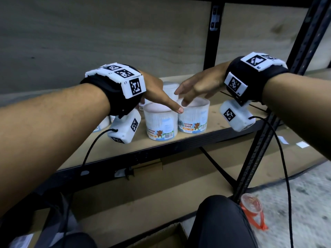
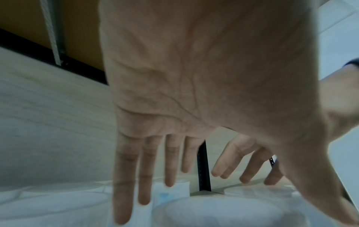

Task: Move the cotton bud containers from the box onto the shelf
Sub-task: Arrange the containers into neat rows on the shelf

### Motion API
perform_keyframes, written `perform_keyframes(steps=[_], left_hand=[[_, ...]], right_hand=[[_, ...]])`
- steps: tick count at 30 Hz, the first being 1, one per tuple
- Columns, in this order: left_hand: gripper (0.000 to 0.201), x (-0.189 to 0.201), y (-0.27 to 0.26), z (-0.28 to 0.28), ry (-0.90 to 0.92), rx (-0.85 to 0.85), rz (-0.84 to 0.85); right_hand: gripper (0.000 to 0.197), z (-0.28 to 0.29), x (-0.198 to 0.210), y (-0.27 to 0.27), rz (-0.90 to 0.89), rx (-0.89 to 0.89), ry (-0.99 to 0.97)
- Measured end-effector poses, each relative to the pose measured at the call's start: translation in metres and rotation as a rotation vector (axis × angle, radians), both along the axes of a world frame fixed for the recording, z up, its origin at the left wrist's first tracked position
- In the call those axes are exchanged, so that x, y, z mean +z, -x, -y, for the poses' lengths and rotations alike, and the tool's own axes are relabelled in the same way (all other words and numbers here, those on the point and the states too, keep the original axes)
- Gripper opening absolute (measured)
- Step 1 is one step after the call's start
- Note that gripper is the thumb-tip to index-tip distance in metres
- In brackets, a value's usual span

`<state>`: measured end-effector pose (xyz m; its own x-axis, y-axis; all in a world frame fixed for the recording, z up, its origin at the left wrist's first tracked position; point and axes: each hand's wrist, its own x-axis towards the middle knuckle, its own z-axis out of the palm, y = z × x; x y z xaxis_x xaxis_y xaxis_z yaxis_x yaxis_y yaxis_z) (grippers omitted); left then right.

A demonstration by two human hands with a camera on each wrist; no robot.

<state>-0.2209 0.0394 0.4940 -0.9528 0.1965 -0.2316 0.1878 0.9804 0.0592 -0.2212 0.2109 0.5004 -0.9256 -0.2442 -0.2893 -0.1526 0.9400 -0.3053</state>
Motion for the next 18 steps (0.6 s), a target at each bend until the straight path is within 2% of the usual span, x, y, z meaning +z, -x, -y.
perform_keyframes(steps=[5, 10, 13, 18], left_hand=[[0.095, 0.012, -0.013, 0.004, 0.042, -0.199, -0.022], [0.086, 0.016, -0.014, 0.005, 0.137, -0.243, 0.028], [0.070, 0.015, -0.015, 0.003, 0.081, -0.254, 0.026], [0.055, 0.015, -0.012, 0.004, 0.004, -0.244, 0.024]], right_hand=[[0.068, 0.005, 0.013, -0.004, -0.070, -0.124, -0.109], [0.076, 0.014, 0.015, -0.006, -0.075, -0.143, -0.220], [0.077, 0.018, 0.013, -0.007, -0.075, -0.151, -0.264], [0.064, 0.019, 0.009, -0.005, -0.078, -0.159, -0.262]])
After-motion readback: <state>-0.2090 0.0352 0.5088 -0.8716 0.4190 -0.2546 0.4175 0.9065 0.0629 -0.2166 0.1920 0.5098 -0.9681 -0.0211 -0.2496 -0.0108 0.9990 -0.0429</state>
